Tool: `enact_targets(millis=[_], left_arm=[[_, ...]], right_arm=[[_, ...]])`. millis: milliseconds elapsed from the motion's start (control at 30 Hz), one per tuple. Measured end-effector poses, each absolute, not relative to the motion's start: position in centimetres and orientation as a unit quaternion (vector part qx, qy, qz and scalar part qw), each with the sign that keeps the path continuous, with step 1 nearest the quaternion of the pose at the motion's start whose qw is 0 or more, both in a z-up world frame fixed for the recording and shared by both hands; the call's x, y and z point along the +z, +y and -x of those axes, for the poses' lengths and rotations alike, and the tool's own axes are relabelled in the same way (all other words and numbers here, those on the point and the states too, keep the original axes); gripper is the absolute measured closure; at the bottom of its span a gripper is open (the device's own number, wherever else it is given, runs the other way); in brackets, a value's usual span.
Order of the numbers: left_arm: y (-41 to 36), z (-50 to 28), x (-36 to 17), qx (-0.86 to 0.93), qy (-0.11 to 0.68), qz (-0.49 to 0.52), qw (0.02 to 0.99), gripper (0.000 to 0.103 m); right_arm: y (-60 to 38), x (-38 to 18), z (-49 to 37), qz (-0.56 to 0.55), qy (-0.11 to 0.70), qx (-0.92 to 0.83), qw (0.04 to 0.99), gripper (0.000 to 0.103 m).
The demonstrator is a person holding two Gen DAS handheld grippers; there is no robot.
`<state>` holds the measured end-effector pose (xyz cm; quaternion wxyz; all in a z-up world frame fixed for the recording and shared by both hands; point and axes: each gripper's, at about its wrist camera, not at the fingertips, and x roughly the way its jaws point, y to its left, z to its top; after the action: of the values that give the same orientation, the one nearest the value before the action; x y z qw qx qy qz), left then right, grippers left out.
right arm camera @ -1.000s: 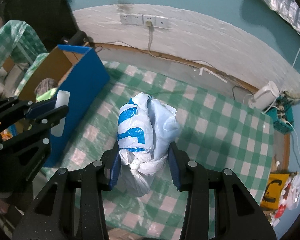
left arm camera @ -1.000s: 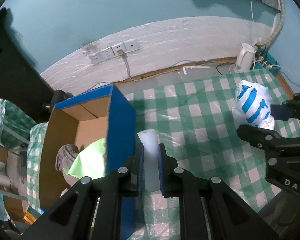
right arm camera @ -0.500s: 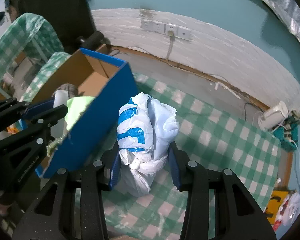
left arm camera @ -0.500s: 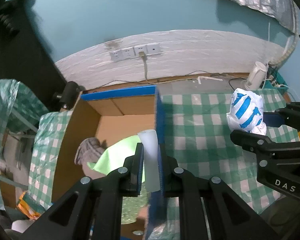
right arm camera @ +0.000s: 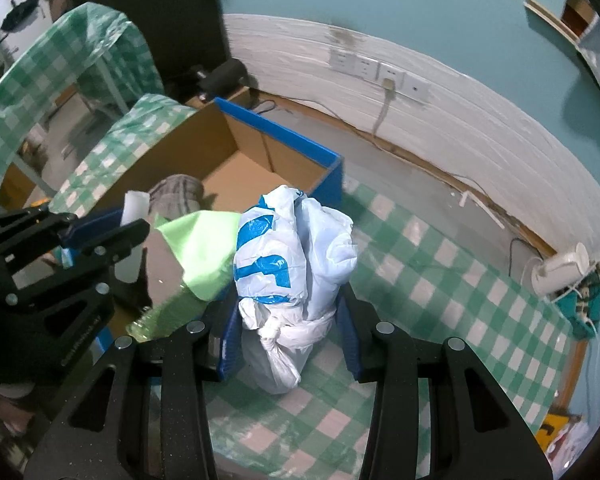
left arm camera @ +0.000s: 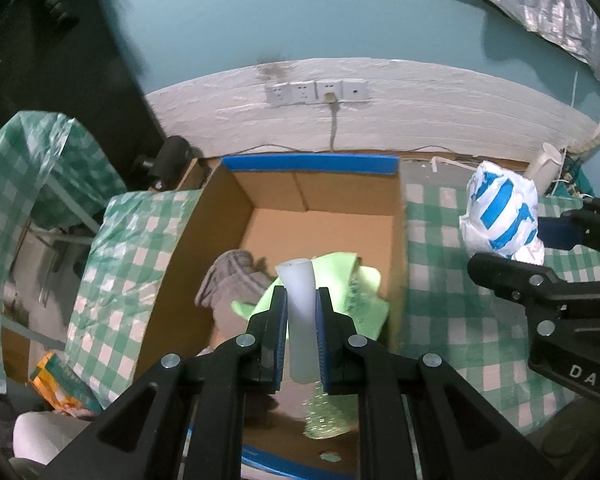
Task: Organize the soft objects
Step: 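Lift the bag bundle and white tube and carry them over the box, then open both grippers to drop the bag bundle and tube into the box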
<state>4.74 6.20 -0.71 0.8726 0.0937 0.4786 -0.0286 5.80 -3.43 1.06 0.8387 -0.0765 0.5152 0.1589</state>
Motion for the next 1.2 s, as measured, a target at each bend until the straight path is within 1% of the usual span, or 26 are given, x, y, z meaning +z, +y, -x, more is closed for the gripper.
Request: enact_targets(millis=[367, 767, 967, 1033, 1100, 1167, 1200], left_arm=[[9.8, -5.1, -2.2, 0.004, 0.494, -0.083, 0.866, 0.090], [12.8, -5.8, -4.5, 0.032, 0.521, -0.066, 0.850, 0.089], [13.7, -5.5, -5.4, 0.041, 0.532, -0.059, 0.843, 0.082], [13.9, -5.5, -5.3, 0.043, 0.532, -0.057, 0.844, 0.075], [14.2, -5.5, -5.2, 0.048, 0.529, -0.055, 0.846, 0.062], [14.3, -5.4, -4.8, 0.047, 0.522, -0.051, 0.850, 0.057], [14.3, -5.3, -4.6, 0.048, 0.520, -0.052, 0.851, 0.052]], right_arm=[[0.7, 0.6, -7.3, 0.075, 0.521, 0.193, 0.828, 0.061], [3.0, -2.4, -9.1, 0.051, 0.547, 0.203, 0.811, 0.061], [3.5, -3.2, -9.1, 0.040, 0.550, 0.205, 0.809, 0.060], [3.5, -3.3, -9.0, 0.042, 0.551, 0.202, 0.808, 0.057], [3.5, -3.1, -8.9, 0.043, 0.550, 0.200, 0.810, 0.054], [3.6, -3.0, -8.8, 0.049, 0.548, 0.199, 0.811, 0.043], [3.5, -2.8, -8.7, 0.052, 0.545, 0.197, 0.813, 0.042]])
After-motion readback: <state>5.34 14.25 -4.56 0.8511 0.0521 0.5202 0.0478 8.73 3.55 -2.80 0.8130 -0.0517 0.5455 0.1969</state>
